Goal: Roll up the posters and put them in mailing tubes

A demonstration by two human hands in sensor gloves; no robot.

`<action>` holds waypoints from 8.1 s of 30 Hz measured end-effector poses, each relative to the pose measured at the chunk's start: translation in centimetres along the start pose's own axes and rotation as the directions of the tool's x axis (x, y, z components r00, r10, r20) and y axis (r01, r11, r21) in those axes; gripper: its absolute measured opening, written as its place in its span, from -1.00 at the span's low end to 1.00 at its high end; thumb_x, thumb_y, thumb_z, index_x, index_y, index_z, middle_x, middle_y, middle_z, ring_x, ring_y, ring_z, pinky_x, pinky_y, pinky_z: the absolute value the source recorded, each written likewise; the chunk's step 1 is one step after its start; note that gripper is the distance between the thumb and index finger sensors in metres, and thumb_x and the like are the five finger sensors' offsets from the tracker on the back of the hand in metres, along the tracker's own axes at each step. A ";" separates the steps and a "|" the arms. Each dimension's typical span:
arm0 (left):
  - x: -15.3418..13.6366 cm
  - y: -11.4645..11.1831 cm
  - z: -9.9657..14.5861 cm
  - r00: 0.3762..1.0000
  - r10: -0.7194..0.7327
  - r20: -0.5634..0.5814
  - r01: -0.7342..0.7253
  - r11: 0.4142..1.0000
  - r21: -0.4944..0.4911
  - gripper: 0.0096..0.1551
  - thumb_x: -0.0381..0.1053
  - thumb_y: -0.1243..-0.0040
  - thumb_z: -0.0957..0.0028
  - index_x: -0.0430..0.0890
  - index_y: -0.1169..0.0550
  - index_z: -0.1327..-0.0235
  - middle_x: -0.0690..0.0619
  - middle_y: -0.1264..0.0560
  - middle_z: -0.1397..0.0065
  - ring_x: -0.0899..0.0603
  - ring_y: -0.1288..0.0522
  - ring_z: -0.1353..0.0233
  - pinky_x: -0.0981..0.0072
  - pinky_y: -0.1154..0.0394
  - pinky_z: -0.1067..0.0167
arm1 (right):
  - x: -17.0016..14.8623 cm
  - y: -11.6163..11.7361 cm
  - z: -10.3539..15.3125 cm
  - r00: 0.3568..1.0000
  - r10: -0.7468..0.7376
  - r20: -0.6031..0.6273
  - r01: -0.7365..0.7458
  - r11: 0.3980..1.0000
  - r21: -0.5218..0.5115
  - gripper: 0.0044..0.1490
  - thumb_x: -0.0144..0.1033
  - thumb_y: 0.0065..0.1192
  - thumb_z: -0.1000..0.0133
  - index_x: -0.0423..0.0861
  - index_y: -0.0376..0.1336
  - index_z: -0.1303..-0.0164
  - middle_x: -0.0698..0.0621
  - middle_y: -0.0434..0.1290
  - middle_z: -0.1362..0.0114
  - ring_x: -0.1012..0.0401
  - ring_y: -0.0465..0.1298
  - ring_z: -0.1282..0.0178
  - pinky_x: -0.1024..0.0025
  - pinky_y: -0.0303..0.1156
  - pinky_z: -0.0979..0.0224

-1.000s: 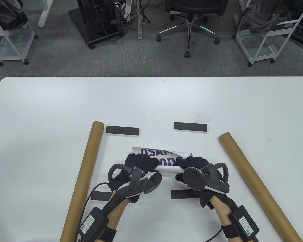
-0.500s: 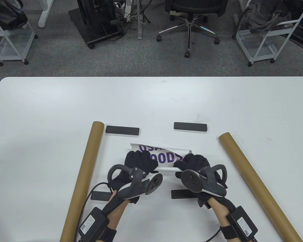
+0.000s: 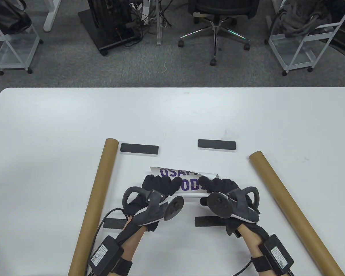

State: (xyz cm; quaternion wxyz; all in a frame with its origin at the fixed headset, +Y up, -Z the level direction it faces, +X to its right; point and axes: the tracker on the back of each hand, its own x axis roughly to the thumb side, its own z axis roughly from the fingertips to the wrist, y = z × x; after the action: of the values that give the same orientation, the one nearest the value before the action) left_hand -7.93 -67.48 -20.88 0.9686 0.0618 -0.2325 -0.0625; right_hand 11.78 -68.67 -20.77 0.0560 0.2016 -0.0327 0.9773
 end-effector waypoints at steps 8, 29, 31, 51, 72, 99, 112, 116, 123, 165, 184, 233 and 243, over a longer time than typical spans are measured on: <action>0.2 0.1 0.0 0.999 -0.052 0.003 0.051 0.999 0.004 -0.29 0.31 -0.25 0.11 0.19 -0.55 -0.39 0.26 -0.72 -0.13 0.02 -0.75 -0.10 -0.02 -0.56 -0.47 | 0.0 -0.1 0.0 1.000 -0.004 0.006 0.004 1.000 -0.013 -0.19 0.01 0.30 0.11 -0.07 0.30 -0.35 0.10 0.63 -0.05 0.11 0.68 0.07 -0.08 0.53 -0.34; 0.2 0.2 0.1 1.000 -0.017 -0.010 0.017 1.000 0.002 -0.55 0.22 -0.21 -0.03 0.27 -0.57 -0.20 0.17 -0.54 -0.29 -0.06 -0.58 -0.24 -0.12 -0.46 -0.53 | 0.1 0.1 0.1 1.000 -0.020 0.007 0.020 1.000 0.019 -0.42 -0.04 0.18 -0.02 0.02 0.33 -0.23 0.01 0.51 -0.19 0.02 0.56 -0.05 -0.24 0.40 -0.43; 0.1 0.3 0.1 1.000 -0.007 -0.007 0.007 1.000 0.005 -0.53 0.24 -0.25 0.00 0.28 -0.61 -0.20 0.17 -0.54 -0.30 -0.06 -0.57 -0.24 -0.10 -0.47 -0.52 | 0.0 0.3 0.0 1.000 -0.014 -0.006 0.014 0.998 0.057 -0.42 -0.03 0.17 -0.02 0.02 0.34 -0.23 -0.03 0.48 -0.23 0.00 0.55 -0.07 -0.25 0.39 -0.43; -0.6 0.0 0.0 0.998 0.055 -0.019 -0.055 0.998 -0.007 -0.28 0.27 -0.29 0.07 0.19 -0.53 -0.44 0.22 -0.69 -0.19 0.00 -0.74 -0.15 0.00 -0.57 -0.46 | -0.7 0.3 -0.1 0.998 -0.067 -0.001 0.067 0.997 0.047 -0.23 0.00 0.25 0.07 -0.08 0.31 -0.34 0.06 0.60 -0.09 0.07 0.66 0.01 -0.16 0.48 -0.38; -0.4 0.2 0.1 0.999 0.008 -0.035 -0.008 1.000 0.007 -0.49 0.25 -0.21 0.00 0.28 -0.57 -0.25 0.20 -0.60 -0.23 -0.03 -0.62 -0.16 -0.09 -0.48 -0.52 | -0.2 0.5 0.0 1.000 -0.002 -0.013 0.003 0.999 0.041 -0.38 -0.07 0.21 -0.02 0.04 0.30 -0.31 -0.20 0.30 -0.48 -0.15 0.42 -0.31 -0.36 0.27 -0.48; -0.4 -0.2 -0.1 0.997 0.053 -0.050 -0.056 0.997 -0.046 -0.30 0.14 0.13 -0.13 0.10 -0.37 -0.61 0.10 -0.58 -0.29 -0.13 -0.59 -0.21 -0.20 -0.42 -0.53 | -0.6 0.5 -0.2 0.997 -0.066 -0.028 0.068 0.993 0.092 -0.31 -0.09 0.00 -0.08 -0.11 0.21 -0.42 -0.01 0.50 -0.14 0.00 0.55 0.01 -0.27 0.39 -0.41; -0.5 -0.2 0.0 0.999 0.005 -0.045 -0.005 1.000 0.007 -0.50 0.25 -0.17 -0.01 0.29 -0.58 -0.25 0.19 -0.59 -0.22 -0.06 -0.60 -0.17 -0.12 -0.46 -0.52 | -0.4 0.3 0.0 0.999 -0.041 -0.029 0.042 0.999 0.024 -0.41 -0.03 0.17 -0.01 0.04 0.32 -0.25 0.02 0.51 -0.16 0.01 0.56 -0.05 -0.25 0.39 -0.43; -0.2 0.1 0.1 0.997 -0.035 -0.063 0.037 0.998 0.042 -0.47 0.25 -0.15 -0.02 0.29 -0.59 -0.28 0.07 -0.41 -0.44 -0.15 -0.47 -0.35 -0.25 -0.34 -0.58 | -0.4 0.2 0.0 0.998 -0.037 -0.041 0.037 0.999 0.008 -0.40 -0.04 0.16 -0.02 0.03 0.33 -0.26 -0.08 0.43 -0.28 -0.06 0.51 -0.14 -0.31 0.34 -0.45; -0.3 -0.6 -0.1 0.999 0.013 -0.037 -0.014 1.000 -0.021 -0.37 0.25 -0.19 0.01 0.19 -0.57 -0.39 0.14 -0.51 -0.31 -0.08 -0.55 -0.26 -0.19 -0.41 -0.55 | -0.3 0.4 0.0 0.999 -0.017 -0.032 0.019 0.999 0.049 -0.39 -0.05 0.19 0.00 0.01 0.35 -0.26 0.00 0.47 -0.16 0.01 0.53 -0.02 -0.24 0.39 -0.44; -0.7 -1.4 -0.3 0.998 0.028 -0.054 -0.032 0.997 -0.077 -0.49 0.27 -0.12 -0.02 0.29 -0.58 -0.25 0.13 -0.51 -0.35 -0.10 -0.54 -0.28 -0.19 -0.40 -0.55 | 0.3 0.7 0.0 0.998 0.062 -0.029 -0.061 0.998 0.027 -0.38 -0.06 0.15 0.00 0.04 0.29 -0.29 -0.08 0.35 -0.30 -0.06 0.44 -0.14 -0.34 0.27 -0.47; -1.3 -1.2 -0.3 0.995 0.078 -0.062 -0.084 0.991 -0.104 -0.19 0.30 -0.21 0.07 0.17 -0.45 -0.54 0.21 -0.70 -0.19 -0.03 -0.74 -0.16 -0.03 -0.57 -0.44 | 0.2 1.2 -0.1 0.999 0.053 -0.001 -0.053 0.996 0.070 -0.18 -0.07 0.15 0.03 -0.10 0.20 -0.47 0.02 0.53 -0.14 0.01 0.60 -0.05 -0.22 0.42 -0.43; -1.2 -1.5 -0.4 0.994 0.095 -0.053 -0.100 0.988 -0.121 -0.39 0.19 -0.01 -0.08 0.19 -0.47 -0.45 0.17 -0.61 -0.21 -0.07 -0.63 -0.16 -0.19 -0.43 -0.54 | -0.3 1.0 -0.1 1.000 -0.023 0.005 0.022 0.999 0.043 -0.32 -0.15 0.02 -0.07 -0.09 0.21 -0.43 -0.02 0.51 -0.18 -0.03 0.58 -0.08 -0.29 0.37 -0.44; -1.5 -1.5 -0.2 0.994 0.091 -0.067 -0.096 0.993 -0.073 -0.47 0.23 -0.20 0.01 0.29 -0.55 -0.28 0.21 -0.63 -0.15 -0.04 -0.64 -0.12 -0.15 -0.46 -0.53 | -0.1 1.0 -0.1 1.000 -0.022 0.009 0.021 0.998 0.062 -0.36 -0.08 0.14 -0.02 -0.02 0.25 -0.32 0.06 0.51 -0.10 0.05 0.57 0.02 -0.23 0.41 -0.43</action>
State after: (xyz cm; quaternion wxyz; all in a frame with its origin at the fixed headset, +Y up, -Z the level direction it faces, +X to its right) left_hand -9.29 -68.67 -21.97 0.9790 0.0158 -0.2019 -0.0238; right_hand 11.67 -69.66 -20.97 0.0601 0.2085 -0.0006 0.9762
